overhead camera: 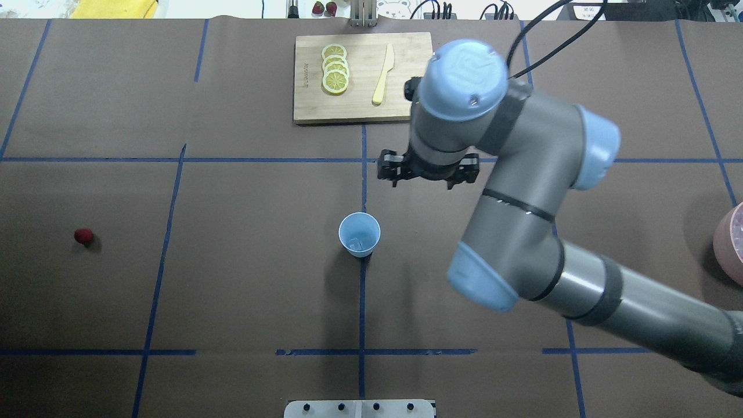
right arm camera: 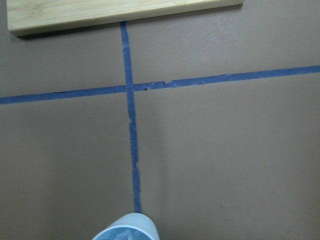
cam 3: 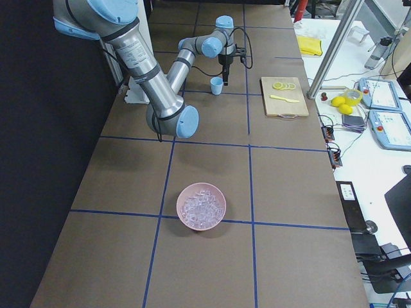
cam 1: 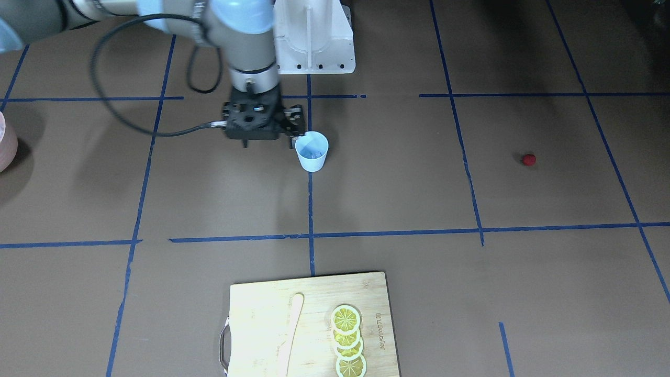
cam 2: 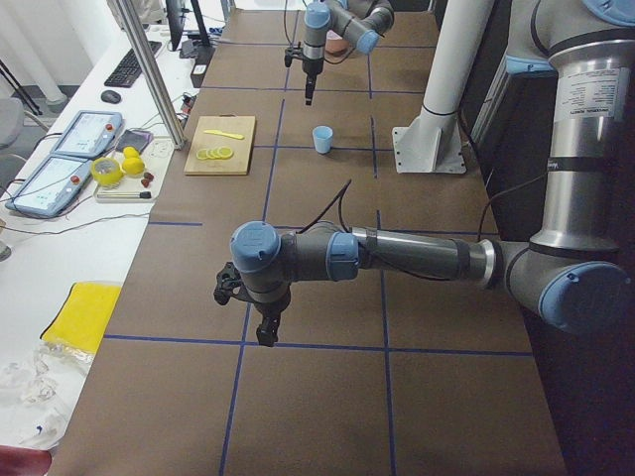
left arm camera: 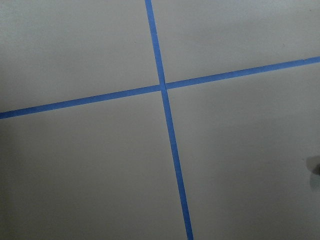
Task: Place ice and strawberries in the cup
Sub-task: 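Move the right gripper back over the pink bowl of ice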
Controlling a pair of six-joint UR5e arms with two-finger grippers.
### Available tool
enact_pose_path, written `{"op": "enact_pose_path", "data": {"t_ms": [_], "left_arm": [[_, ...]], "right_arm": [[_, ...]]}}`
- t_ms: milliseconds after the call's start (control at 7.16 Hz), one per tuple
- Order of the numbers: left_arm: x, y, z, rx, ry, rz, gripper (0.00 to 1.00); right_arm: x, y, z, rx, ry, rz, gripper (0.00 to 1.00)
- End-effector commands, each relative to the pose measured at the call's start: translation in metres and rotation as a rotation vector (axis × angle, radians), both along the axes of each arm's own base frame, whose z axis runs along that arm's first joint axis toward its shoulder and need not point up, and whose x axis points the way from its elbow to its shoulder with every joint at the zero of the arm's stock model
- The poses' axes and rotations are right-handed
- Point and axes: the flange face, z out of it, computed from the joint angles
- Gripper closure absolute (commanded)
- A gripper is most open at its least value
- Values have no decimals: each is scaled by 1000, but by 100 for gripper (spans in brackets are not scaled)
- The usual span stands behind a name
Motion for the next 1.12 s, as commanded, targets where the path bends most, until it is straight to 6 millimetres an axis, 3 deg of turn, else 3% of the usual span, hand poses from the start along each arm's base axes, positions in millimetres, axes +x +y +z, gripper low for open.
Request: {"op": "enact_pose_path", "data": {"t_ms": [0,279,558,698,838,977], "left_arm": [[0,0,4,-1,0,5,0],[0,0,3,0,0,4,0],[0,0,0,6,-1,4,0],[0,0,-1,7,2,4,0],[0,0,-1,7,2,4,0],[0,0,-2,11,4,4,0]], "right_arm": [[94,-23,66,108,7,-165,2],[187,-39,145,189,28,-307,2],[301,-34,234,241,24,-401,2],[347,-21,276,251,31,-428,2],[380,4,317,234,25,-422,2],[393,35,357,223,26,-410,2]]}}
